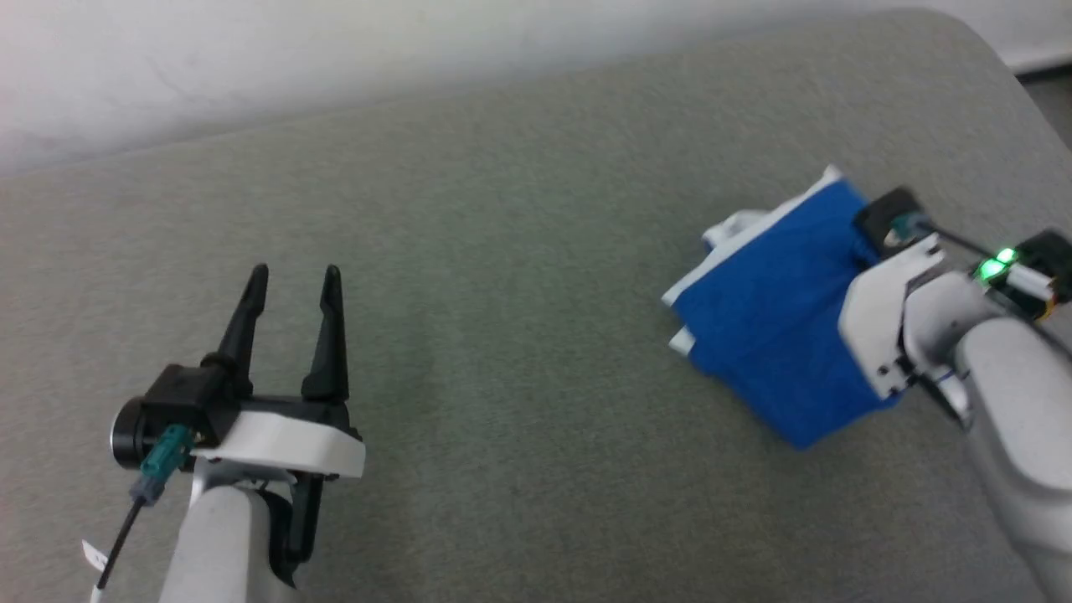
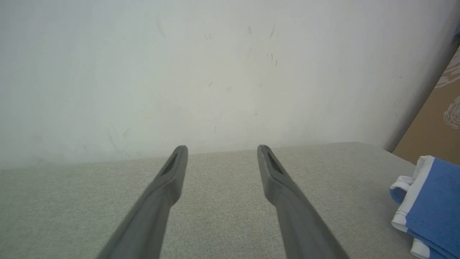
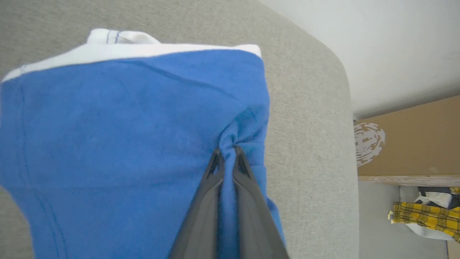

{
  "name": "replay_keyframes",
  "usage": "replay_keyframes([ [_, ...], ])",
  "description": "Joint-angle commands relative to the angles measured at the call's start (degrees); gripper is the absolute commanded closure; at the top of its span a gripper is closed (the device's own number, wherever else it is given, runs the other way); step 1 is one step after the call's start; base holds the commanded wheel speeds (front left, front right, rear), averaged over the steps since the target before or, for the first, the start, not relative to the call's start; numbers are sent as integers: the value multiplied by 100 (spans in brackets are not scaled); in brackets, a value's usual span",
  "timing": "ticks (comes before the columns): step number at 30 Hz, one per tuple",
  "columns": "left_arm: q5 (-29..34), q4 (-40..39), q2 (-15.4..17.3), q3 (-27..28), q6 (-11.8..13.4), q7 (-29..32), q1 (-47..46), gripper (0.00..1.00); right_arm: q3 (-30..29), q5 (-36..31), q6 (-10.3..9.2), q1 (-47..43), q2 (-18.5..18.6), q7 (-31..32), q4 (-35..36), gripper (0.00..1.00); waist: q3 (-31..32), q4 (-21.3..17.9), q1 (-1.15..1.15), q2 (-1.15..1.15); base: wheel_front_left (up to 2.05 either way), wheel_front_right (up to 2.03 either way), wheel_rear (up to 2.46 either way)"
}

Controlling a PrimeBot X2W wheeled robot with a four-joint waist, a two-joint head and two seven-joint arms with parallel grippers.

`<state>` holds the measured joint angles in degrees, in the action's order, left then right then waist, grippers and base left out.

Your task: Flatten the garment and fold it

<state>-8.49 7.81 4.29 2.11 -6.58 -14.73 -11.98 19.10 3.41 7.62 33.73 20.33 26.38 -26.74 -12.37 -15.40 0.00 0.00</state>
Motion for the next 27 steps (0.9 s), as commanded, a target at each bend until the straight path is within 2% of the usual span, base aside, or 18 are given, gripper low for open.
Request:
replay_keyframes([
  [1, 56, -25, 69, -5, -37, -27, -105, 0, -49, -67, -13, 150, 33, -69, -59, 100, -588, -579, 0, 0, 0, 0, 0],
  [5, 116, -59, 229, -58, -47, -27, -292, 0, -383, -397, -13, 525, 152, -428, -498, 100, -938, -765, 0, 0, 0, 0, 0],
  [10, 161, -199, 449, -106, -55, 51, -496, 0, -979, -951, -13, 955, 336, -927, -1027, 100, -1351, -782, 0, 0, 0, 0, 0],
  [17, 214, -485, 655, -137, -51, 274, -674, 0, -1785, -1614, -13, 1418, 502, -1518, -1620, 100, -1765, -578, 0, 0, 0, 0, 0],
  [23, 172, -550, 662, -143, -1, 275, -668, 0, -2557, -2076, -13, 1587, 473, -1801, -1966, 100, -1790, -316, 0, 0, 0, 0, 0],
  [24, 156, -533, 643, -145, 11, 257, -653, 0, -2684, -2177, -13, 1570, 462, -1828, -2000, 64, -1746, -267, 0, 0, 0, 0, 0],
  [25, 134, -498, 614, -151, 20, 232, -634, 0, -2850, -2243, -13, 1538, 448, -1815, -2045, 15, -1672, -208, 0, 0, 0, 0, 0],
  [26, 116, -453, 581, -159, 33, 205, -611, 0, -3068, -2253, -13, 1506, 415, -1818, -2071, 0, -1588, -148, 0, 0, 0, 0, 0],
  [27, 95, -400, 538, -169, 47, 174, -587, 0, -3265, -2254, -13, 1457, 384, -1857, -2083, 0, -1486, -77, 0, 0, 0, 0, 0],
])
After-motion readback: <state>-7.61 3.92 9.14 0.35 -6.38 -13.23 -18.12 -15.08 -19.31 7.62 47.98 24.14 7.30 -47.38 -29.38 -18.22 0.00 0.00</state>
